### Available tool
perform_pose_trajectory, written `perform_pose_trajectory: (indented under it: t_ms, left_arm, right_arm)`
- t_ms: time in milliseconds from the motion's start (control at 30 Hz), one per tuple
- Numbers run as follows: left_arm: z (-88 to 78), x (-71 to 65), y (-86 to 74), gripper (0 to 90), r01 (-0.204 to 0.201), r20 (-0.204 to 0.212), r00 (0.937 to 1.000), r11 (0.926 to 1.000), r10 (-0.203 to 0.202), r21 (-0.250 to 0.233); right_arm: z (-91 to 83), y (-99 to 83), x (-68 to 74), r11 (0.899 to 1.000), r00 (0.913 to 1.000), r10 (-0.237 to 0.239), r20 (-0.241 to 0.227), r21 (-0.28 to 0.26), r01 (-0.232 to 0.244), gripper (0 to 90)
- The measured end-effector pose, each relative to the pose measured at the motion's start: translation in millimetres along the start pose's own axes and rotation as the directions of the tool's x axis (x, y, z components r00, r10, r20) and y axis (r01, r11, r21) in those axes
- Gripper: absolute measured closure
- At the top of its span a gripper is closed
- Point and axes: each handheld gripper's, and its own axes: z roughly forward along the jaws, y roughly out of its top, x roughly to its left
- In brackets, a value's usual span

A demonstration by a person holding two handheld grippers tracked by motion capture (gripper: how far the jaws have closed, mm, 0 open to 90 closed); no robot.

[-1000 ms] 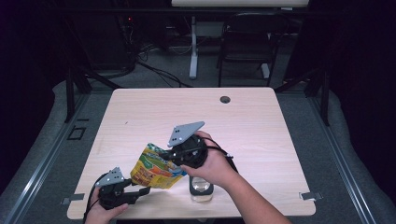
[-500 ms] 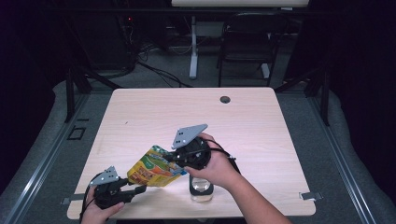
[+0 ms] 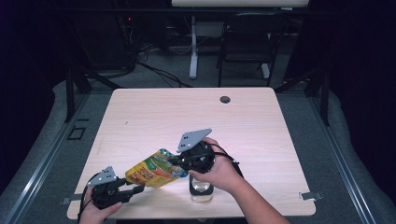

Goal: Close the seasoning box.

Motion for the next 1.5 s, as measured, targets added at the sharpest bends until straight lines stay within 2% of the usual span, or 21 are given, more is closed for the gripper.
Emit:
perform_pose_trajectory:
  t_ms: [200,267,300,400,533,733,933,1500]
  left_arm:
    - [-2.3,1.9,-0.6,54.8,0.008,-0.016,0.9998,1.0,-0.008,-0.001]
    - [-3.1,2.6,-0.9,54.9,0.011,-0.01,0.9999,0.9998,-0.012,-0.013]
    - [-4.9,2.4,-0.3,56.5,0.01,0.001,0.9999,0.9993,-0.01,-0.035]
    - [-6.6,0.8,1.3,56.3,-0.005,-0.003,1.0,0.9994,0.005,-0.034]
    - [-5.9,0.1,1.2,56.3,-0.003,0.001,1.0,0.9991,0.003,-0.041]
    - [-7.0,-0.5,1.8,56.3,-0.008,0.004,1.0,0.9992,0.008,-0.038]
    - [-9.0,-0.9,2.3,56.4,-0.003,0.009,1.0,0.9984,0.003,-0.057]
    - [-14.3,-5.3,6.5,56.4,-0.016,0.006,0.9998,0.996,0.016,-0.088]
  right_arm:
    - [5.5,-10.3,-0.3,1.0,0.9999,0.014,0.001,0.015,-0.014,89.4]
    - [6.8,-13.8,-0.6,1.0,0.9998,0.019,0.002,0.014,-0.019,89.4]
    - [6.8,-15.3,-0.8,1.0,0.9996,0.027,0.001,0.013,-0.027,89.3]
    - [7.2,-19.2,-1.7,0.999,0.9994,0.034,0.007,0.016,-0.034,89.3]
    - [6.9,-23.5,-2.0,0.999,0.999,0.045,0.002,0.007,-0.045,89.6]
    - [6.3,-24.9,-0.6,0.999,0.9993,0.037,0.004,0.007,-0.037,89.4]
    - [7.1,-29.3,-0.6,0.999,0.9993,0.038,0.007,0.022,-0.038,88.7]
    - [5.4,-31.5,3.4,0.998,0.9977,0.066,-0.014,0.015,-0.066,87.0]
